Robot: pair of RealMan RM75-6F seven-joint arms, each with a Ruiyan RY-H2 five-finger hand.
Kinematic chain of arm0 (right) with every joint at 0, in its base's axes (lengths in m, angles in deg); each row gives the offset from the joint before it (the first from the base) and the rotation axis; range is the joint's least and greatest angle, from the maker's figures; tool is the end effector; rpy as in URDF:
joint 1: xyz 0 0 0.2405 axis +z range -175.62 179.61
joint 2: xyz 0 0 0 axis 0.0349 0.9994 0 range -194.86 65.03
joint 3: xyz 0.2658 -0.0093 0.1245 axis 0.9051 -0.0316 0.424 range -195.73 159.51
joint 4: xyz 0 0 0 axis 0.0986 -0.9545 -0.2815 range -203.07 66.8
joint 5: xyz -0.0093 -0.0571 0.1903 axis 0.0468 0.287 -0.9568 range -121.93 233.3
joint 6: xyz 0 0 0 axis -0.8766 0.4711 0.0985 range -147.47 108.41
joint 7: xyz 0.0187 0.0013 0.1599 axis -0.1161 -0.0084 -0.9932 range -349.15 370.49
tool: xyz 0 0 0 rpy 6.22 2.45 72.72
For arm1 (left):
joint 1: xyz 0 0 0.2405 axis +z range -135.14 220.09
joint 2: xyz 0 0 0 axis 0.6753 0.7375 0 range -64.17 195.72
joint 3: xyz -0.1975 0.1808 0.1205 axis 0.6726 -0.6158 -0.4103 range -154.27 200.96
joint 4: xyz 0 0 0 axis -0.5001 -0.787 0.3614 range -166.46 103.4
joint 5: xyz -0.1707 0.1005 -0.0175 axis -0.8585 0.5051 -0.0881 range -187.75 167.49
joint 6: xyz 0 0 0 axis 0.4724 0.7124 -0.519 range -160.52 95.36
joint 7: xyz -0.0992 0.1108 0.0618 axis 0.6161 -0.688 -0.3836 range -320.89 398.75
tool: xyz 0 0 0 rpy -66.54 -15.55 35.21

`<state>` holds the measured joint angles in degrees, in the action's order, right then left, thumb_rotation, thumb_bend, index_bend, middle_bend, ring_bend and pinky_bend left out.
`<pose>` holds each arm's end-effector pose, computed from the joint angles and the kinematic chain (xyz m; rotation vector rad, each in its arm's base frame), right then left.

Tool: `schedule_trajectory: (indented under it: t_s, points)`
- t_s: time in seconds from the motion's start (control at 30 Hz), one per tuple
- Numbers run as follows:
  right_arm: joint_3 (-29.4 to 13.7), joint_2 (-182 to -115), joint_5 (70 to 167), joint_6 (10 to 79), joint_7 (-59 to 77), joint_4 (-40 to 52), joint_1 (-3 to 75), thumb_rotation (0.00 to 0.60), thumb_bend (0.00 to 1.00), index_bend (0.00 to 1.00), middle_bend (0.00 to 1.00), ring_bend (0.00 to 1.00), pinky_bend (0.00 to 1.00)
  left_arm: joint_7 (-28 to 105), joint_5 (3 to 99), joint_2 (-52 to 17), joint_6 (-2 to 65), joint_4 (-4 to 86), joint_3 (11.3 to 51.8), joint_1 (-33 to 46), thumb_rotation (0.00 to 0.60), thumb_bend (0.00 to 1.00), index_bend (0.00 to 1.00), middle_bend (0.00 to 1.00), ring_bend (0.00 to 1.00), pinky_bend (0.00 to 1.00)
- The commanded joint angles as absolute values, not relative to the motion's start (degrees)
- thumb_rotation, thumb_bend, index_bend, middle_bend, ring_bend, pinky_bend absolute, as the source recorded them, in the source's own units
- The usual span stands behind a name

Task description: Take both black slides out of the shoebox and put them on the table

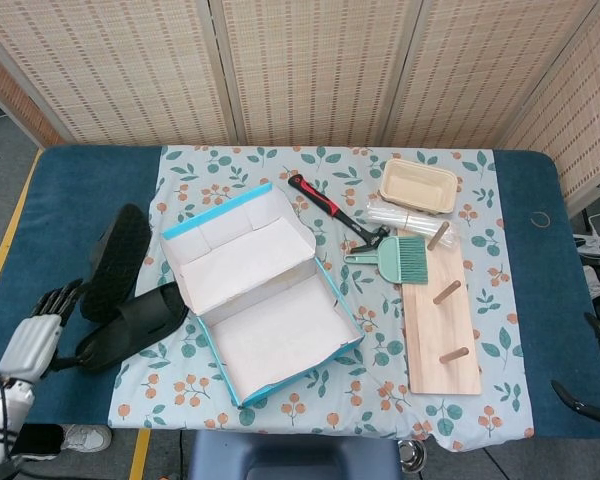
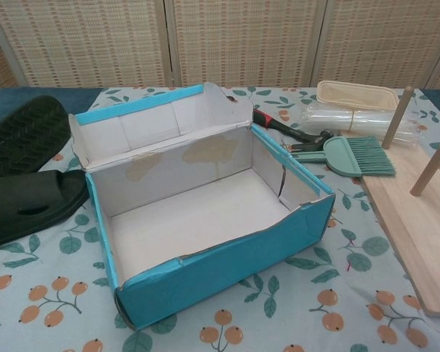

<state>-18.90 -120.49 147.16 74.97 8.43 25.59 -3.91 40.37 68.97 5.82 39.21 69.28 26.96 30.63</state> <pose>-0.3495 -0.1226 0.2424 1.3413 -0.8436 0.8115 -0.3170 0.2358 0.1705 -1.4597 -1.1260 -0.8816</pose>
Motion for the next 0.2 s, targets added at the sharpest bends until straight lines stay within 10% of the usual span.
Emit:
schedule_trajectory:
  t_s: [0.03, 0.2]
  points:
    - [-19.0, -121.1, 147.9, 75.8, 9.4, 25.7, -4.4, 0.374, 0.15, 0.00, 0.00, 0.00, 0.00, 32.3, 73.2, 6.9, 46.2, 68.7, 19.9, 38.8, 0.600, 0.35, 0.00, 0.00, 0.00, 0.00]
    - [-19.1, -121.8, 149.1, 76.1, 11.2, 26.1, -4.4, 0.375, 0.15, 0.00, 0.00, 0.00, 0.00, 30.1, 73.3, 6.6, 47.9, 67.2, 21.2, 38.7, 0.600, 0.36, 0.00, 0.00, 0.00, 0.00]
